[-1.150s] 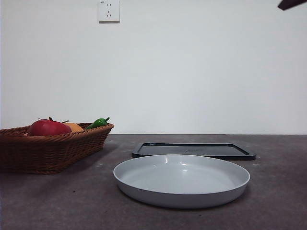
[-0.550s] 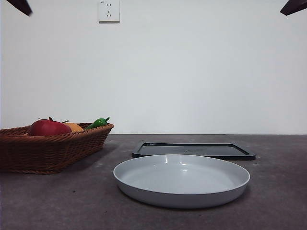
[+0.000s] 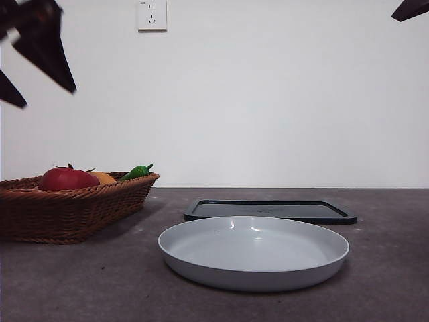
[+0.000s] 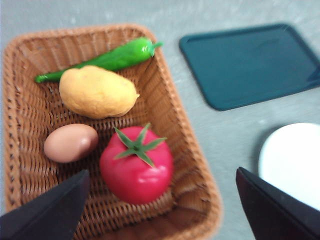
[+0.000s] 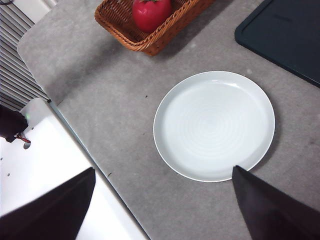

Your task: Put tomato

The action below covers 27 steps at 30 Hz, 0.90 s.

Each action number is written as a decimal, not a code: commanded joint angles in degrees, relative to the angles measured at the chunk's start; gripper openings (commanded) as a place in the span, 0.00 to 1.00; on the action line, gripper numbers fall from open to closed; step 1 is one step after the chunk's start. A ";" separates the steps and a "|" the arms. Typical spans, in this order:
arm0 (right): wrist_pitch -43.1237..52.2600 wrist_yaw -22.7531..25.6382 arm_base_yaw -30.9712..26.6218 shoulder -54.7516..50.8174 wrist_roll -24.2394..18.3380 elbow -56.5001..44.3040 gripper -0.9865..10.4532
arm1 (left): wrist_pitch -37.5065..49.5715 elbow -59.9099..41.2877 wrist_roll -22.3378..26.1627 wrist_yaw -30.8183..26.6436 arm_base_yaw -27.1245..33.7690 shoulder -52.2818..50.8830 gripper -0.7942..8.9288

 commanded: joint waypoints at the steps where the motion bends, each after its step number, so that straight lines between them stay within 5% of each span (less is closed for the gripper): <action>1: 0.50 -0.02 0.35 0.48 -0.35 1.05 0.47 | 2.40 1.07 2.12 -0.20 -0.17 3.76 0.56; 27: 0.33 -0.04 0.35 0.48 -0.15 1.05 0.47 | 11.82 1.07 4.00 -0.24 -0.17 23.61 0.56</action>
